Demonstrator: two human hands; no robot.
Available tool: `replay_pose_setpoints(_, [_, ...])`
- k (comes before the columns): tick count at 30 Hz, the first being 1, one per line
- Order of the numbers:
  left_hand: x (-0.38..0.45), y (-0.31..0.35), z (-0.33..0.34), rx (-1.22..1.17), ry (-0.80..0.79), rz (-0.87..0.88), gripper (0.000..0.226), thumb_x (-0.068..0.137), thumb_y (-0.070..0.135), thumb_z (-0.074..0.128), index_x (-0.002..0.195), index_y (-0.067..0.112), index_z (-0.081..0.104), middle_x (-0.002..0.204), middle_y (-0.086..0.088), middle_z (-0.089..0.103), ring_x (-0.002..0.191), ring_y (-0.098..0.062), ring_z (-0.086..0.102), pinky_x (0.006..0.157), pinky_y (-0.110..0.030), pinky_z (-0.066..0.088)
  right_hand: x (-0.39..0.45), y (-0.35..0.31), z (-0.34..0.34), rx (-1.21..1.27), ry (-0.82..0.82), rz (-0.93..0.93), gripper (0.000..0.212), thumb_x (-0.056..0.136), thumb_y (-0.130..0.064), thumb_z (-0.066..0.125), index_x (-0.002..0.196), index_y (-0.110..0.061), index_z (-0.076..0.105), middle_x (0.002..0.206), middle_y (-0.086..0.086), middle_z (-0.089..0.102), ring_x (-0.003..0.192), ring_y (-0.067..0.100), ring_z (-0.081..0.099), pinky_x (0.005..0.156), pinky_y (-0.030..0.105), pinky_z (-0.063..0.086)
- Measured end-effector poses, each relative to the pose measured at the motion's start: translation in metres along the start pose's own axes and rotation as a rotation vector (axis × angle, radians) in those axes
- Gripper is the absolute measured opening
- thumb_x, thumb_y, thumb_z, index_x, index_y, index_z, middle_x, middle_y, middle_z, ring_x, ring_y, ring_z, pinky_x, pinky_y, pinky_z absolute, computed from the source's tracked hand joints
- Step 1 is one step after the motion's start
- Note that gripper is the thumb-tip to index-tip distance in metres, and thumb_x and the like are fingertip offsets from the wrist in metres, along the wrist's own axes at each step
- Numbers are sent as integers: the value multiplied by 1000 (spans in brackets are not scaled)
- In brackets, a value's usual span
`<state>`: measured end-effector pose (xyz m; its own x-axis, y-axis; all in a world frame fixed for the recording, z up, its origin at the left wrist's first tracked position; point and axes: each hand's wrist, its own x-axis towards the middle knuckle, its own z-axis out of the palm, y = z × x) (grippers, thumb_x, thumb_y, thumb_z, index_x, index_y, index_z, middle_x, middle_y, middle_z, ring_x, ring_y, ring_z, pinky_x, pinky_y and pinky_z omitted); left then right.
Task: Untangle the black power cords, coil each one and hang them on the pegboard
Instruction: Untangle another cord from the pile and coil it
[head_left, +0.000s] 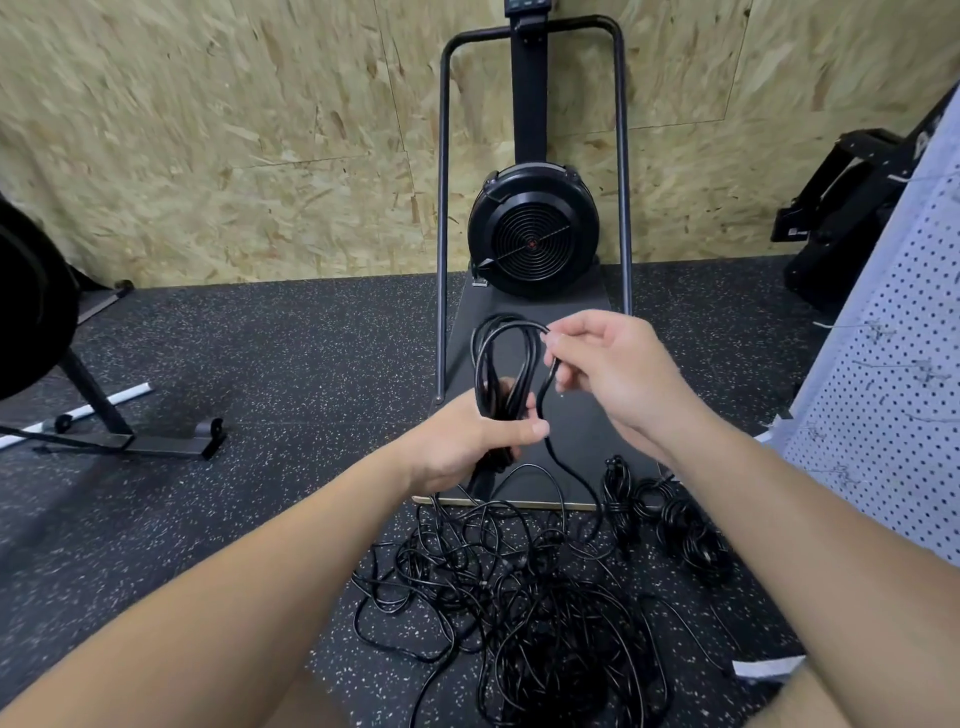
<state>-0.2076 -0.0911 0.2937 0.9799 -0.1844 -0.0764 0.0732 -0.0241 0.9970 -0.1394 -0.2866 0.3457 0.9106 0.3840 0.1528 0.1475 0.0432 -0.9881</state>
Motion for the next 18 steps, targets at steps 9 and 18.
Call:
replay_pose_setpoints(9, [1, 3, 26, 123, 43, 2, 25, 113, 33, 60, 101, 11, 59, 86, -7, 62, 66, -17, 52, 61, -28, 42, -6, 1, 0, -250, 231, -176, 2, 97, -10, 78, 96, -11, 79, 76, 6, 78, 64, 18, 77, 67, 36, 65])
replay_pose_setpoints(18, [6, -2, 31, -98, 35, 85, 2, 114, 10, 55, 113, 9, 54, 79, -3, 50, 66, -17, 42, 69, -33, 50, 2, 13, -8, -411, 258, -267, 16, 93, -32, 86, 105, -25, 78, 102, -7, 75, 75, 12, 77, 79, 35, 61])
